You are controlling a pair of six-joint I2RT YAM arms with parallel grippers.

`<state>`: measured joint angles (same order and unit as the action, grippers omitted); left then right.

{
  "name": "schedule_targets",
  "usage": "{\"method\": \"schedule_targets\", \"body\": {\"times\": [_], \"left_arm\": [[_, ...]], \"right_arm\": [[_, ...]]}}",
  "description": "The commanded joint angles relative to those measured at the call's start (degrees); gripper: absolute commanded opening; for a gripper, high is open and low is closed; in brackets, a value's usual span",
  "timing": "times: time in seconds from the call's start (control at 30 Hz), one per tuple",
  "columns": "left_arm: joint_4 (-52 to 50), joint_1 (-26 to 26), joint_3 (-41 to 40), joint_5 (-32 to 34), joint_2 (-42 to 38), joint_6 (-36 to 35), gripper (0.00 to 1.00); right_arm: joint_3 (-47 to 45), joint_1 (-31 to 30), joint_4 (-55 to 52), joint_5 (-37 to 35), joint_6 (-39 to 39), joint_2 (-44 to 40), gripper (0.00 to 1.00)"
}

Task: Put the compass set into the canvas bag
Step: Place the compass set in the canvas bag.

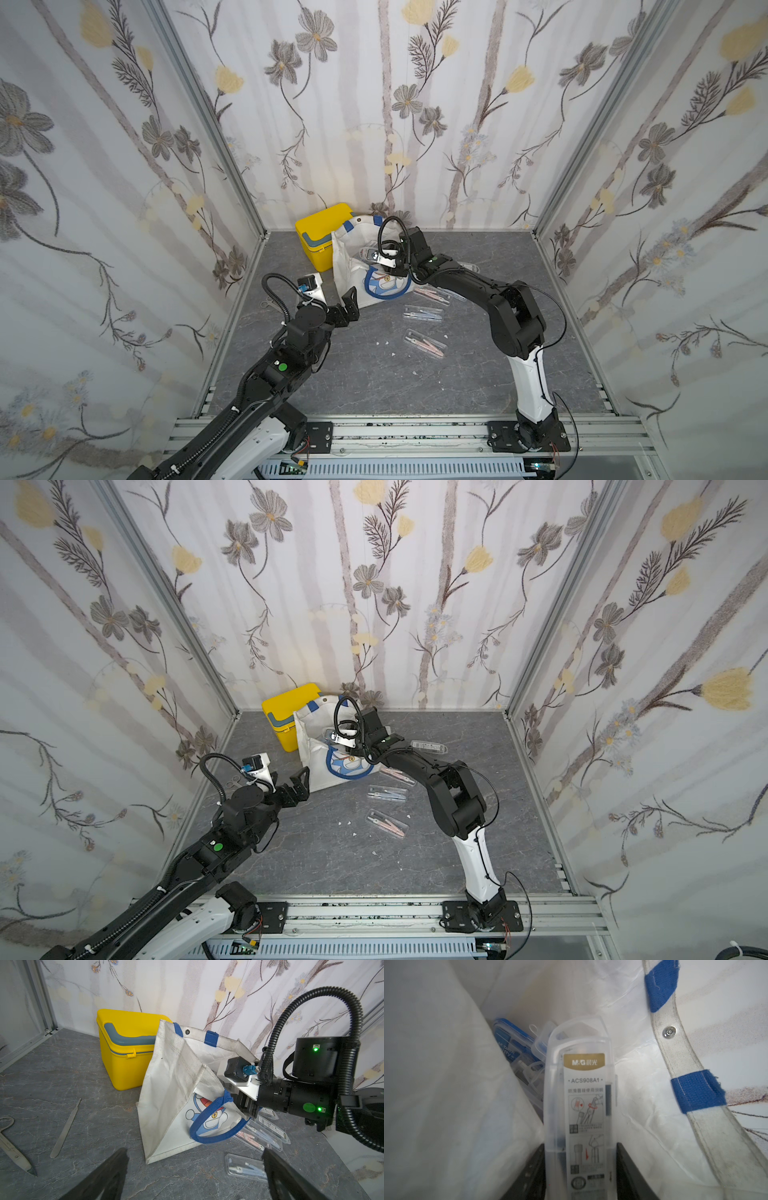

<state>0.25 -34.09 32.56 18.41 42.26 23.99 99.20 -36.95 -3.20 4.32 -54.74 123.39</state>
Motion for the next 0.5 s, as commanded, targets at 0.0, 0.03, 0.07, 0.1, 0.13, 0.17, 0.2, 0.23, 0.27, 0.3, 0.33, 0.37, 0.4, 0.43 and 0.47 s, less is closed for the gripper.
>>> {"method": "schedule_targets", "body": {"times": [0.0, 0.03, 0.07, 0.1, 0.13, 0.17, 0.2, 0.23, 0.27, 0.3, 0.33, 0.37, 0.4, 0.43, 0.47], "left_arm": [[2.0, 0.0, 0.0, 0.9, 0.3, -0.2, 1.0], [2.0, 0.0, 0.1, 1.0, 0.3, -0.3, 1.0], [2.0, 0.0, 0.0, 0.9, 0.3, -0.3, 1.0], [2.0, 0.1, 0.0, 0.9, 0.3, -0.3, 1.0], [2.0, 0.1, 0.1, 1.0, 0.2, -0.3, 1.0], [2.0, 0.0, 0.0, 1.0, 0.2, -0.3, 1.0], [2.0, 0.0, -0.1, 1.1, 0.2, -0.3, 1.0], [2.1, 0.0, -0.1, 1.1, 0.1, -0.3, 1.0], [2.1, 0.0, -0.1, 1.1, 0.1, -0.3, 1.0], [2.1, 0.0, -0.2, 1.1, 0.1, -0.3, 1.0], [2.1, 0.0, -0.2, 1.1, 0.2, -0.3, 1.0], [2.1, 0.0, -0.2, 1.1, 0.1, -0.3, 1.0], [2.1, 0.1, -0.1, 1.0, 0.2, -0.4, 1.0], [2.0, 0.0, -0.2, 1.0, 0.2, -0.4, 1.0], [2.0, 0.0, -0.1, 1.0, 0.2, -0.4, 1.0]], "right_arm": [[0.0, -0.2, -3.8, -3.8, -2.1, 0.1, 0.49], [-0.1, -0.2, -3.7, -3.5, -2.0, 0.0, 0.51], [-0.2, -0.2, -3.6, -3.2, -1.9, -0.3, 0.52], [-0.2, -0.2, -3.4, -3.0, -1.7, -0.5, 0.53], [-0.3, -0.2, -3.1, -2.7, -1.4, -0.7, 0.55], [-0.5, -0.2, -2.7, -2.4, -1.0, -1.0, 0.56], [-0.6, -0.2, -2.5, -1.7, -0.8, -1.4, 0.56], [-0.9, -0.2, -2.1, -1.3, -0.6, -1.8, 0.57], [-1.3, -0.1, -1.2, -0.7, 0.0, -2.4, 0.58], [-1.7, -0.1, -0.5, 0.0, 0.5, -2.9, 0.58], [-1.9, -0.1, 0.2, 0.5, 1.0, -3.3, 0.58], [-2.2, -0.1, 0.8, 1.1, 1.7, -3.8, 0.59], [-2.3, -0.1, 1.7, 1.6, 2.5, -4.4, 0.6], [-2.4, -0.1, 2.3, 2.0, 3.1, -4.9, 0.6], [-2.7, -0.1, 3.2, 2.4, 3.9, -5.6, 0.61]]}}
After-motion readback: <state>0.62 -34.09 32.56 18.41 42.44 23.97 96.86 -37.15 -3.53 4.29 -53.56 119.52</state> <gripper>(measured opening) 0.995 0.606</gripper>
